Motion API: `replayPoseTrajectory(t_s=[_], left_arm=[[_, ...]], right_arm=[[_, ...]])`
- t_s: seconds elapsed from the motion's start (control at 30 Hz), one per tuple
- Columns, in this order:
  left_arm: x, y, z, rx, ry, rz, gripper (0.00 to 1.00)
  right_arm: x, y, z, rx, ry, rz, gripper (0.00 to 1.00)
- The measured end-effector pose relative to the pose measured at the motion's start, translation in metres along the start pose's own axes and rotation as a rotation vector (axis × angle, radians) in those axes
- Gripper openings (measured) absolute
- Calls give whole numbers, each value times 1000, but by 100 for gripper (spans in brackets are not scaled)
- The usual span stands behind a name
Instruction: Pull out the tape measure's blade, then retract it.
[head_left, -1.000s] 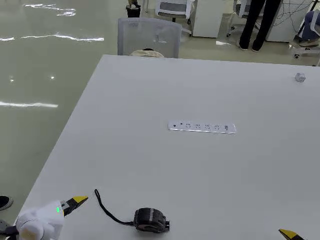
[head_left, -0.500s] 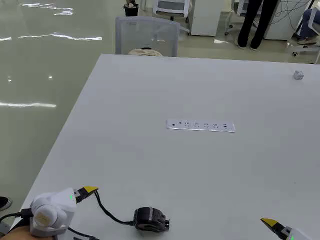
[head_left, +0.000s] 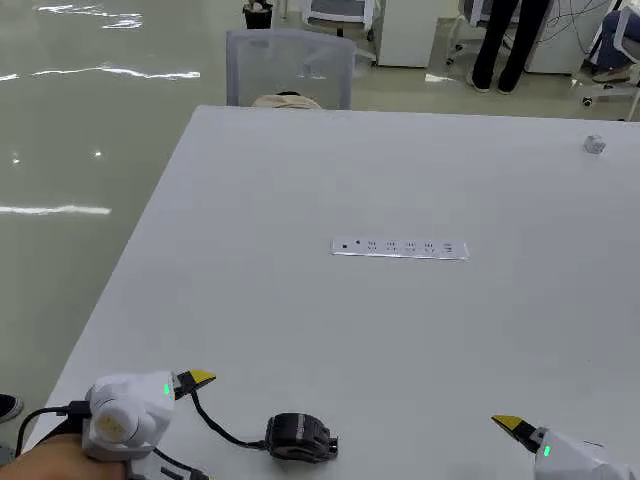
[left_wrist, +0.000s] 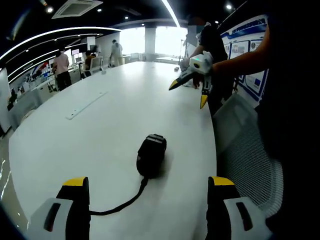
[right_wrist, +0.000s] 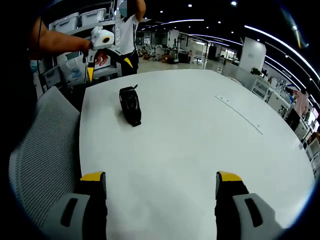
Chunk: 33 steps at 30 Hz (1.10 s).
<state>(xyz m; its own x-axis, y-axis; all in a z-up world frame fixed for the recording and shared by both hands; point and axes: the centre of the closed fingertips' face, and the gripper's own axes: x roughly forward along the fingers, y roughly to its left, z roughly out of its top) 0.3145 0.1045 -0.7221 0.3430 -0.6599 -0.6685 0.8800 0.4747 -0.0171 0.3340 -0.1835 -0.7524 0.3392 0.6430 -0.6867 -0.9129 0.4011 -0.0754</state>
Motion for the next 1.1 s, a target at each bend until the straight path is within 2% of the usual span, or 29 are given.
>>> replayPoseTrajectory(t_s=[0.2, 0.63, 0.9, 1.0, 1.1], left_arm=[[8, 5, 7, 28, 20, -9, 94], [26, 2, 16, 117, 65, -68, 91], [38, 3, 21, 154, 89, -96, 88], [49, 1, 23, 175, 109, -116, 87], [57, 0, 26, 177, 112, -129, 85]], right_arm=[[8, -1, 15, -31, -9, 20, 93], [25, 10, 38, -107, 2, 97, 90], [36, 22, 51, -162, 14, 150, 88], [45, 29, 56, -192, 24, 177, 87], [52, 34, 61, -214, 28, 199, 86]])
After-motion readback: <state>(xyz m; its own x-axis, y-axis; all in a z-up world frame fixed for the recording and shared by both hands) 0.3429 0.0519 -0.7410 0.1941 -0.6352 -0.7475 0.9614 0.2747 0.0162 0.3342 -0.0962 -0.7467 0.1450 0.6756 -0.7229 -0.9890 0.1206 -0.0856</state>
